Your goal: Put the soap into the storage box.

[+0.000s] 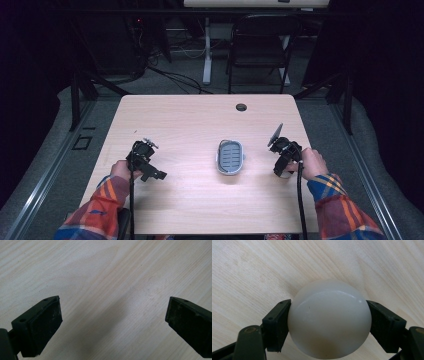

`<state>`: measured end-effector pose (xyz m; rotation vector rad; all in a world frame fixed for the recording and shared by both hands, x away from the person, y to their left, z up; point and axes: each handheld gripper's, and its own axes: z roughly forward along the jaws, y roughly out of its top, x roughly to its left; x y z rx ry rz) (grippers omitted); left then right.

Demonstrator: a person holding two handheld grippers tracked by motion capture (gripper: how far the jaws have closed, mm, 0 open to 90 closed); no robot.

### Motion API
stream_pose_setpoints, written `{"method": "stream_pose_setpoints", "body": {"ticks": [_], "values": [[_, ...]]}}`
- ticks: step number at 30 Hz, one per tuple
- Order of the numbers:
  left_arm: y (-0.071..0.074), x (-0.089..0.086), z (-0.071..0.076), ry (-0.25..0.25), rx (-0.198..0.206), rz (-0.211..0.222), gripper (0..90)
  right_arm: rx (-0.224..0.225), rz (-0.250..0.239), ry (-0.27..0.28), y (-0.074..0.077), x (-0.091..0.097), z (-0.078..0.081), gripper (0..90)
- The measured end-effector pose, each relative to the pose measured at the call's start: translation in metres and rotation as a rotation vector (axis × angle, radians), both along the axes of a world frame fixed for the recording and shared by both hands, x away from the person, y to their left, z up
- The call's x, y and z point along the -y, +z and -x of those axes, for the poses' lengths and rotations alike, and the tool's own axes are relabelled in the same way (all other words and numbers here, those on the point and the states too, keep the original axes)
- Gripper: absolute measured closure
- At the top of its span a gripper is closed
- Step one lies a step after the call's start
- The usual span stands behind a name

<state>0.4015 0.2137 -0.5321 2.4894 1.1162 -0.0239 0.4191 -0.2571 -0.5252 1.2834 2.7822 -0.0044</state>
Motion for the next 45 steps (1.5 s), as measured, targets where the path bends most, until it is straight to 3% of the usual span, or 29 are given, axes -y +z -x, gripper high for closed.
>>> {"method": "stream_pose_setpoints", "body": {"ticks": [3,11,12,17,18,21,22,28,31,36,37,45], "values": [[0.0,0.0,0.0,0.001,-0.001,0.001,0.5,-0.015,0.02,0.014,0.004,-0.002,-0.002,24.3],[0.0,-0.001,0.0,-0.002,-0.001,0.004,0.4,-0.016,0.017,0.021,0.008,-0.004,-0.004,24.3],[0.0,-0.001,0.0,-0.002,-0.001,0.004,0.4,-0.007,-0.001,0.008,0.007,-0.005,-0.003,24.3],[0.0,-0.001,0.0,-0.002,0.0,0.004,0.4,-0.009,0.004,0.015,0.01,-0.008,-0.006,24.3],[0.0,-0.001,0.0,-0.002,-0.001,0.004,0.4,-0.021,0.025,0.03,0.013,-0.01,-0.008,24.3],[0.0,-0.001,0.0,-0.002,0.0,0.006,0.4,-0.013,0.012,0.021,0.014,-0.012,-0.007,24.3],[0.0,-0.001,0.0,-0.002,0.0,0.006,0.4,-0.028,0.037,0.054,0.019,-0.014,-0.01,24.3],[0.0,-0.001,0.0,-0.001,-0.001,0.006,0.4,0.002,0.006,0.046,0.022,-0.021,-0.009,24.3],[0.0,-0.001,0.0,0.0,-0.001,0.007,0.4,-0.009,0.03,0.073,0.026,-0.023,-0.011,24.3],[0.0,-0.001,0.0,0.0,-0.001,0.005,0.4,-0.004,0.012,0.064,0.029,-0.029,-0.012,24.3],[0.0,-0.001,0.0,-0.001,-0.001,0.005,0.4,-0.015,0.04,0.089,0.031,-0.031,-0.014,24.3],[0.0,-0.001,0.0,-0.001,-0.001,0.006,0.4,-0.005,0.023,0.092,0.033,-0.041,-0.016,24.3]]}}
